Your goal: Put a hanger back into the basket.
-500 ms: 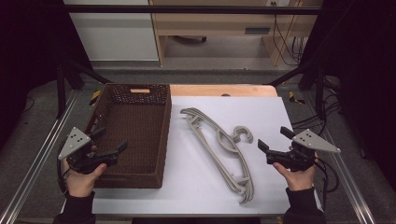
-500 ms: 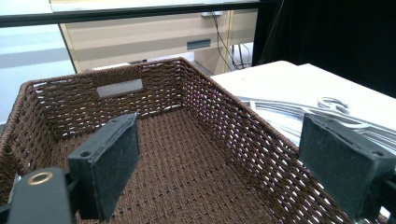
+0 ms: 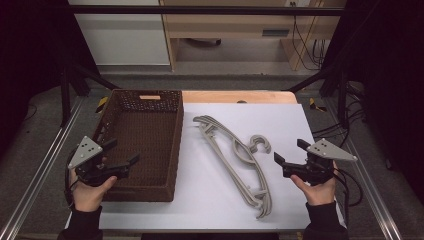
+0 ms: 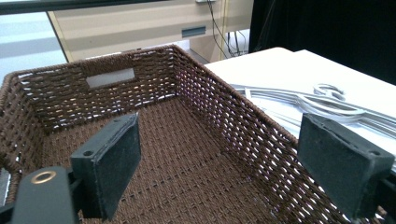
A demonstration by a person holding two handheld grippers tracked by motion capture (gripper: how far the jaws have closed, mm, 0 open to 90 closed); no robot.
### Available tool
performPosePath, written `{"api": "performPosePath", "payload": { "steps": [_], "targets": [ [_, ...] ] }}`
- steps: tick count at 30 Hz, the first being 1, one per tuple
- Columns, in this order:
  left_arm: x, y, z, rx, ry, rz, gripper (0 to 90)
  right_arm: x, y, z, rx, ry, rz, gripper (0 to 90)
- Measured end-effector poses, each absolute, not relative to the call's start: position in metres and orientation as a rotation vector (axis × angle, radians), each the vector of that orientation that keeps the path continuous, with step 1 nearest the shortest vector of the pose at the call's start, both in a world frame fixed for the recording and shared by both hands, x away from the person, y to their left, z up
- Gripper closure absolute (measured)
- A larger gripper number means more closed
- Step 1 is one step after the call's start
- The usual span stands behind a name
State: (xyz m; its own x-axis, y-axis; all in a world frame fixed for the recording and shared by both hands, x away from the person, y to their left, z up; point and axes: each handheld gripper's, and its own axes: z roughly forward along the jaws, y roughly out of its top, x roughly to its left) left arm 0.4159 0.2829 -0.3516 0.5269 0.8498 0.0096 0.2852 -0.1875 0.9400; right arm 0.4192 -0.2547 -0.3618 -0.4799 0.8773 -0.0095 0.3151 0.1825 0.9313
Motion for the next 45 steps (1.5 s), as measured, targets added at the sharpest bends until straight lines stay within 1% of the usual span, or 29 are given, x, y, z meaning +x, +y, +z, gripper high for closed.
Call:
{"api": "performPosePath", "payload": {
  "steps": [13,14,19,22,27,29,30,32,34,39,45],
  "targets": [
    [0.419,0.277,-0.351,1.793,0.969,0.666,13.6,0.435,-0.237,-0.38,1.218,2.047,1.104,20.6],
    [0.419,0.276,-0.35,1.795,0.965,0.664,13.6,0.438,-0.231,-0.386,1.233,2.084,1.069,23.7],
    [0.42,0.273,-0.349,1.8,0.955,0.666,13.7,0.447,-0.219,-0.4,1.22,2.169,0.995,26.9],
    [0.42,0.273,-0.348,1.802,0.954,0.668,13.9,0.455,-0.21,-0.41,1.263,2.232,0.939,32.1],
    [0.42,0.272,-0.348,1.804,0.956,0.671,14.0,0.462,-0.206,-0.418,1.298,2.276,0.898,35.8],
    [0.42,0.271,-0.349,1.807,0.959,0.675,14.0,0.468,-0.203,-0.425,1.306,2.303,0.848,39.6],
    [0.42,0.271,-0.349,1.807,0.959,0.675,14.0,0.468,-0.203,-0.425,1.306,2.303,0.848,39.6],
    [0.421,0.272,-0.35,1.81,0.962,0.672,14.0,0.47,-0.202,-0.427,1.339,2.323,0.821,44.0],
    [0.422,0.271,-0.35,1.808,0.964,0.67,14.1,0.472,-0.202,-0.429,1.355,2.339,0.809,45.8],
    [0.422,0.271,-0.351,1.814,0.964,0.671,14.1,0.478,-0.201,-0.429,1.42,2.384,0.814,53.4],
    [0.423,0.272,-0.351,1.81,0.967,0.669,14.2,0.483,-0.2,-0.428,1.458,2.436,0.755,58.9]
  ]
}}
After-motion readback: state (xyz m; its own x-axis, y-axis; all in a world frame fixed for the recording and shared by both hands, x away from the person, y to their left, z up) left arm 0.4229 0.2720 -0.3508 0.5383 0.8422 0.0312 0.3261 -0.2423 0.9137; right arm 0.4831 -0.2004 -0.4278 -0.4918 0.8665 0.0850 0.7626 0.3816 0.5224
